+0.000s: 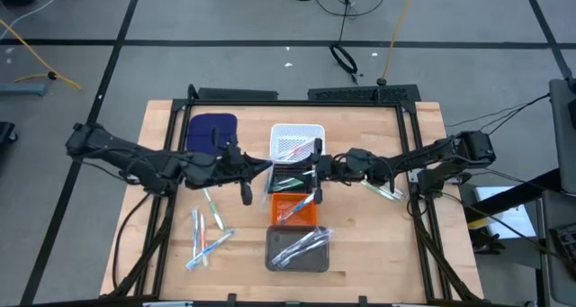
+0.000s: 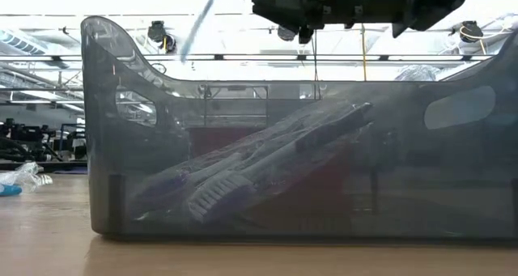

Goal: Pick & Place Toothbrushes
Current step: Put the blue toothbrush into the orange basket

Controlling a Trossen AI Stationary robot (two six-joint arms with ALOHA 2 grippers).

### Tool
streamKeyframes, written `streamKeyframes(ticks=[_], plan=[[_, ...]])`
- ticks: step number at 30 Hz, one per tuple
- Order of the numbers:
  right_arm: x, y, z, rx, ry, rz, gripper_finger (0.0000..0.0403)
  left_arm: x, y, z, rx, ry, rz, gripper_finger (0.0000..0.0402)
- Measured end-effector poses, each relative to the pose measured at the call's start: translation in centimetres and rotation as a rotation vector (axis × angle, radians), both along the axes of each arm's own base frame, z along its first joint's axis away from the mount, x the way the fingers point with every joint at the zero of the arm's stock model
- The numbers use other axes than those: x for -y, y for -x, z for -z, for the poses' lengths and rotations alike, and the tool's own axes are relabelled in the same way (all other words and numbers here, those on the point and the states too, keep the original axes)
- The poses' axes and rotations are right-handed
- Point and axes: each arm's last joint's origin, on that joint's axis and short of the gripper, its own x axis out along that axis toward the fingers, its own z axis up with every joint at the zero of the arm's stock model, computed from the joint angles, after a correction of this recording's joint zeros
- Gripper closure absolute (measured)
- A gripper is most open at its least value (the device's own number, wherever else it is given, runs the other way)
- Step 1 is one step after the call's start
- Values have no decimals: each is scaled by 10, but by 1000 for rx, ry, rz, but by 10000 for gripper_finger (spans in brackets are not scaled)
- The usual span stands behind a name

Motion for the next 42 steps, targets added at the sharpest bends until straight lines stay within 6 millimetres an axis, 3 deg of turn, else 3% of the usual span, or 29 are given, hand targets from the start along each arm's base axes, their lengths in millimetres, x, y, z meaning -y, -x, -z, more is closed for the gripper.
streamKeyframes(ticks=[18, 36, 42], plan=[[1, -2, 1, 8, -12, -38, 300, -14, -36, 13, 80, 10, 108, 401], [3, -2, 11, -92, 16, -7, 300, -16, -37, 16, 40, -14, 96, 401], [3, -2, 12, -101, 15, 0, 300, -17, -30, 9, 54, -21, 96, 401]])
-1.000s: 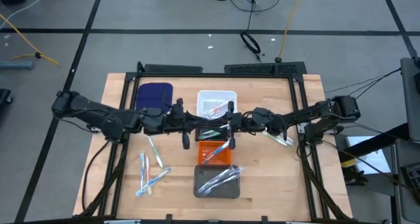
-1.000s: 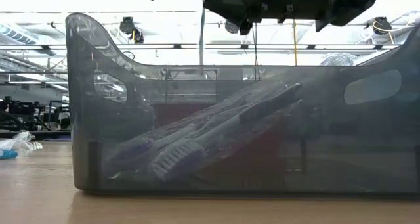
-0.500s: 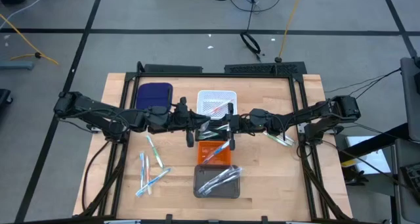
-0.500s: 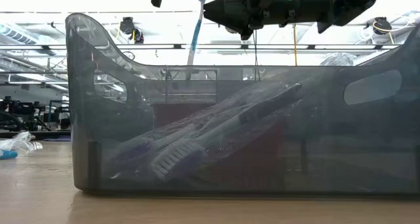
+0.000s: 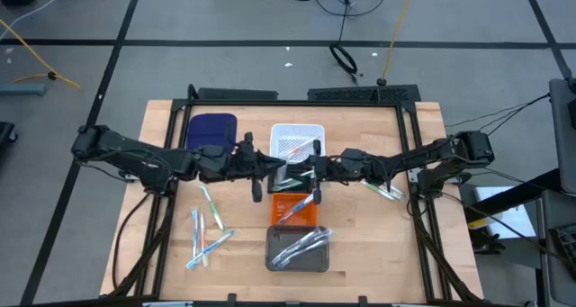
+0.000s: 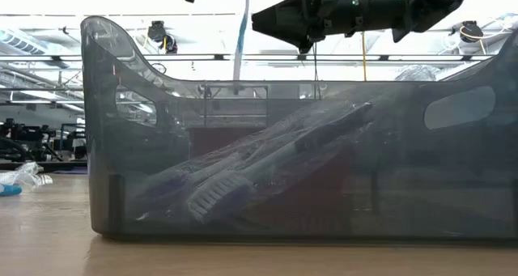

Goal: Pick & Place Toothbrushes
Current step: Put the blue toothbrush into the orange basket

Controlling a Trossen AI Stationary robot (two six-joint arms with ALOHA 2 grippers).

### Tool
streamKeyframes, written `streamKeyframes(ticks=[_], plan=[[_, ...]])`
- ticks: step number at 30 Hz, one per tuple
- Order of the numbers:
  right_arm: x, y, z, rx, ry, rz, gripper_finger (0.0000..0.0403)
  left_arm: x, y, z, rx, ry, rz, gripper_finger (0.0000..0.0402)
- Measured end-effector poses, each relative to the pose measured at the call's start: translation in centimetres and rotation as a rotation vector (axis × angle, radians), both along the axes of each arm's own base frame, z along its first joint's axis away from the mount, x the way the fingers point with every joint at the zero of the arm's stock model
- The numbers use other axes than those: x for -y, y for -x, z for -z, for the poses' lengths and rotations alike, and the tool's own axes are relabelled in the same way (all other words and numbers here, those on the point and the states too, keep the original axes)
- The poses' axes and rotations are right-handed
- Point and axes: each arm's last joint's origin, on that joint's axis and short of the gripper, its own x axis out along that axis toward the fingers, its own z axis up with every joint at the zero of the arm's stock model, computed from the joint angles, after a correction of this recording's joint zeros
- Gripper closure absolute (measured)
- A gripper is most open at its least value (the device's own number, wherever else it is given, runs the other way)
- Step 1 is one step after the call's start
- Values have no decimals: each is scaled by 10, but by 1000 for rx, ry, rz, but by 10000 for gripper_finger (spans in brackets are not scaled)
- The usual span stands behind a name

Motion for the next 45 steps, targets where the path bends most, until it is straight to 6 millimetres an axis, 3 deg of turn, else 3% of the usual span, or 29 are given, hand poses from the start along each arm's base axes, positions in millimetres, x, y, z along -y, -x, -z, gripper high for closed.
streamKeyframes(ticks=[13, 20, 23, 27, 35, 39, 45], plan=[[1, 0, -10, 108, -5, -28, 300, 1, -9, 9, -9, 15, 13, 401], [2, 0, -12, 122, -5, -23, 301, 3, -23, 19, 12, 25, 43, 401], [2, 0, -10, 99, -5, -20, 319, 3, -23, 20, 7, 25, 42, 401], [1, 0, -7, 72, -4, -21, 390, 2, -21, 18, 5, 22, 21, 401], [-5, 0, -7, 72, -18, -43, 402, 3, -19, 16, 0, -16, 23, 400], [-9, 0, -7, 71, -15, -55, 402, 6, -18, 16, -8, -61, 39, 382], [-19, 1, -5, 57, -18, -84, 403, 12, 0, 0, -9, -143, 76, 322]])
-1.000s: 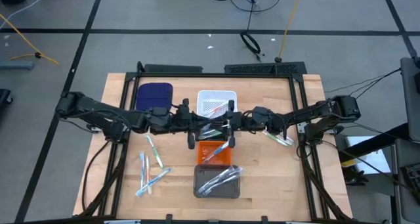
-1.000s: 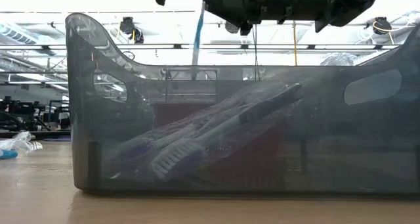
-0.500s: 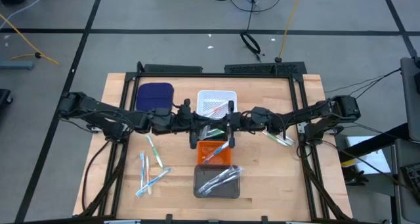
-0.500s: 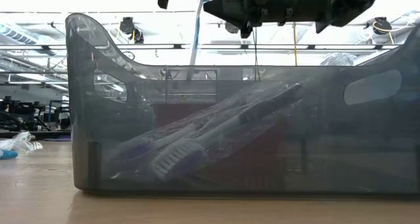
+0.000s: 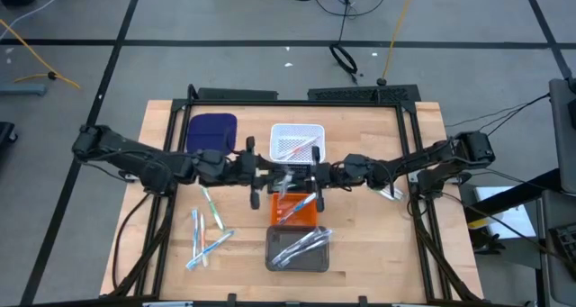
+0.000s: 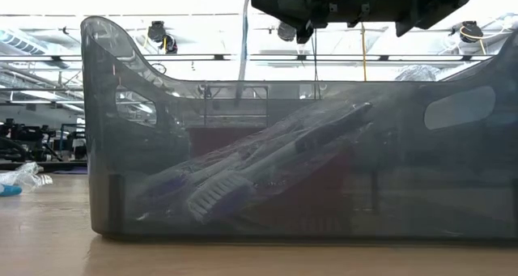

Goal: Pick & Place Toothbrushes
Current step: Put the blue toothbrush into the orange basket

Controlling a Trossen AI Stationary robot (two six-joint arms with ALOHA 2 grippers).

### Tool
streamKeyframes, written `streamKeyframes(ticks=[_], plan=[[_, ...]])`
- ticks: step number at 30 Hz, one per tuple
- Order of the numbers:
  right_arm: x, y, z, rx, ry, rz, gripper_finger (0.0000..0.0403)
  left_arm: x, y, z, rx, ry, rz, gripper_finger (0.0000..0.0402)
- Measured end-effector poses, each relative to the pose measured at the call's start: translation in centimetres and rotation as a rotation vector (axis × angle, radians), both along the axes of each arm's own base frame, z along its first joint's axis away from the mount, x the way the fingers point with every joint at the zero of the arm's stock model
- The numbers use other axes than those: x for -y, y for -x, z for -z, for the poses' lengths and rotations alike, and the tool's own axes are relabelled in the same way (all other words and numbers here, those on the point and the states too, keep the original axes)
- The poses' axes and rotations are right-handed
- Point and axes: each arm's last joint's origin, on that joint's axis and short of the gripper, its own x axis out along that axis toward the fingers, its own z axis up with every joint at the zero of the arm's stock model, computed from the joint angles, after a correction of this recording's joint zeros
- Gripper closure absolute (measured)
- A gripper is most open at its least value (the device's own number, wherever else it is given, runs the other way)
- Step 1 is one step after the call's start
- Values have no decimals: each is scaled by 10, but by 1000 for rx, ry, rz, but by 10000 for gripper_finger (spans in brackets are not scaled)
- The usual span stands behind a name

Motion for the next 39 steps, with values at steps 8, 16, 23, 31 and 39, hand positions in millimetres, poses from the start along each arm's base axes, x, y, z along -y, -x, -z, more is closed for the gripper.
streamKeyframes(ticks=[8, 16, 23, 31, 39], plan=[[-19, 7, 12, -45, -31, 9, 403, 4, 20, -8, -55, 3, 28, 278], [-42, 22, 23, -29, -87, 63, 403, 5, 22, -5, -85, 54, 28, 281], [-58, 23, 29, 2, -100, 88, 403, 6, 23, -4, -94, 73, 27, 281], [-54, 0, 52, 4, -170, 72, 403, 11, 24, -3, -106, 70, 47, 282], [-56, -13, 59, -7, -187, 73, 403, 14, 25, -2, -119, 69, 57, 282]])
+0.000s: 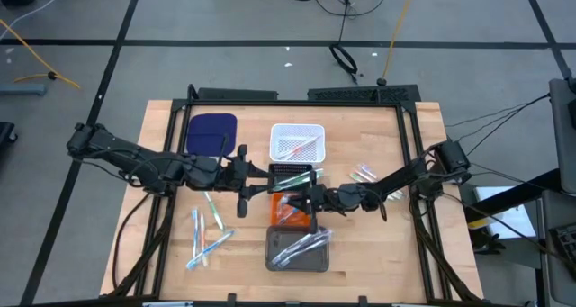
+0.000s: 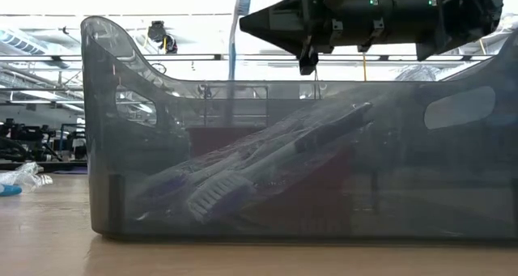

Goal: Pick & Place Toothbrushes
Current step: Put the blue toothbrush into the orange basket

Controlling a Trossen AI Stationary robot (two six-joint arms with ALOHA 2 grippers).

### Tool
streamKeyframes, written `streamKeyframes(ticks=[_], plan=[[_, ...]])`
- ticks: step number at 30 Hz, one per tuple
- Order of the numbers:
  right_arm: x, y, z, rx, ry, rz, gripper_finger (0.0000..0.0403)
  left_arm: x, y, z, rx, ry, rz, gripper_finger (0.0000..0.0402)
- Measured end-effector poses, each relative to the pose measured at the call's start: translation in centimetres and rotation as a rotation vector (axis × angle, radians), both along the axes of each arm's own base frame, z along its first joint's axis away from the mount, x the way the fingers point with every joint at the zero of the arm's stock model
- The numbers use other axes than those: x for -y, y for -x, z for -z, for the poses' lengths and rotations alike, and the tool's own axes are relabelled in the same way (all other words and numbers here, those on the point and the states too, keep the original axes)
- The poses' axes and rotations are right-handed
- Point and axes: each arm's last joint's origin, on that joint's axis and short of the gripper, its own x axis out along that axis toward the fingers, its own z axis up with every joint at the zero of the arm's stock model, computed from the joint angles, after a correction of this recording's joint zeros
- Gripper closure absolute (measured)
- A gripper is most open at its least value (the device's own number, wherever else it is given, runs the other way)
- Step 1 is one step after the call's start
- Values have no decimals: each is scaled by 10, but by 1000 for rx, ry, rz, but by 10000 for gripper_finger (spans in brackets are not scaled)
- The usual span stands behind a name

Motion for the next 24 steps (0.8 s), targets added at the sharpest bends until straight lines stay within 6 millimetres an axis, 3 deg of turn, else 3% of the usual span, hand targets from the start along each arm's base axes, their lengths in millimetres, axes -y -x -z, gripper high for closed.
streamKeyframes(ticks=[19, 24], plan=[[-6, 1, 2, -16, -13, -20, 402, 0, 0, 1, -7, -3, -1, 282], [-6, 1, 4, -42, -5, -20, 379, 0, 0, 1, -7, -2, -1, 282]])
